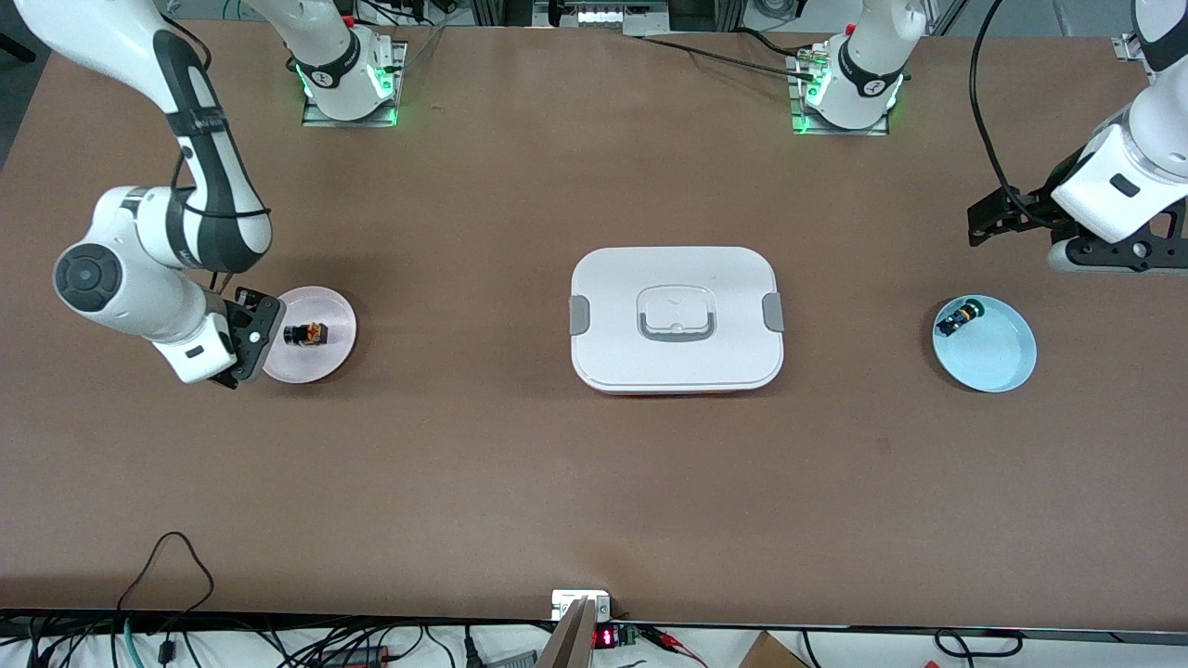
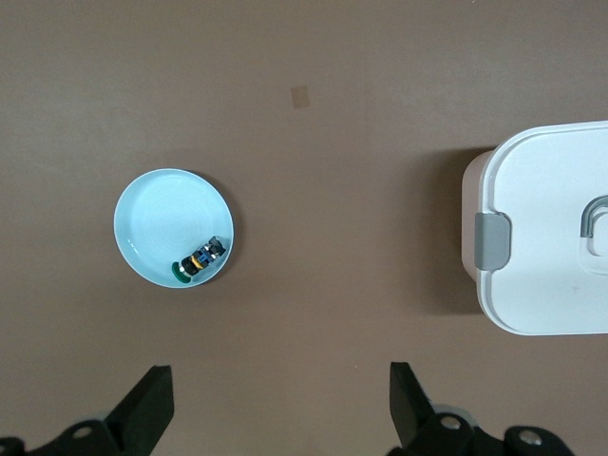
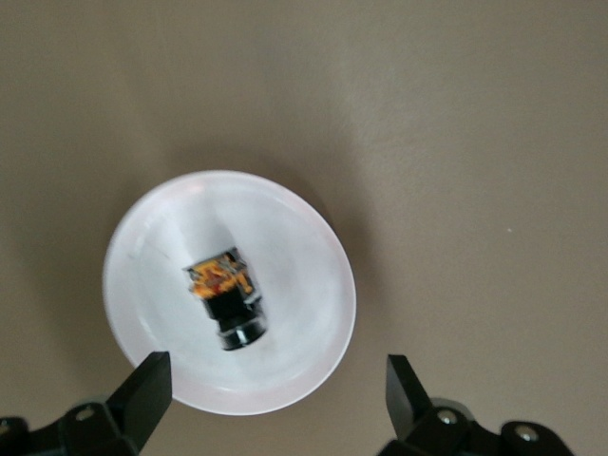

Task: Transfer orange switch to right arm and place
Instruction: 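Open the right gripper and raise it away from the plate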

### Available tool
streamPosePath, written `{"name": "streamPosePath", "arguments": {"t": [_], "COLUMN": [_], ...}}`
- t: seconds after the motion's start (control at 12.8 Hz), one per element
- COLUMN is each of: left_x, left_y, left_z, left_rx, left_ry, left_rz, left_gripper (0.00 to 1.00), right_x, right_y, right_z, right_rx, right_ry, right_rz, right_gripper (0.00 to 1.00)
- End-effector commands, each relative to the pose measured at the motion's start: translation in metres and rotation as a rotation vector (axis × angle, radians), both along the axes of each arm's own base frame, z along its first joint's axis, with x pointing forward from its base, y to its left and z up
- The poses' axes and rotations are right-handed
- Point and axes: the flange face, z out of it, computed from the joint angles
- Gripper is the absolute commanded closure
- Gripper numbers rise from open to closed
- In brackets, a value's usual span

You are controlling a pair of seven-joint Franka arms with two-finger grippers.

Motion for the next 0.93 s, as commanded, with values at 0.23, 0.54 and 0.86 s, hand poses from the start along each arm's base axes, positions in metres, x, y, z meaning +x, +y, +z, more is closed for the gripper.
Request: {"name": "streamPosePath", "arguments": {"t": [0.23,0.54,0.86], "left_x": [0.003,0.003,0.003], "left_y": [-0.001,-0.001,-0.001], "left_z": [0.005,0.005,0.005], "left_rx": [-0.014,-0.014,-0.014], "left_ry": [0.007,0.007,0.007], "left_rz": [0.009,0.009,0.009], "left_gripper": [0.0,0.0,0.0], "right_x": [-0.006,-0.017,-0.019], "right_y": [0.049,0.054,0.037], "right_z": [0.054,0.119,0.222], "right_rx": [-0.032,-0.102,-0.181], "right_ry": [0.204,0.274,0.118], "right_rz": [-0.639,-0.855,-0.861], "right_gripper": [0.0,0.0,0.0]}}
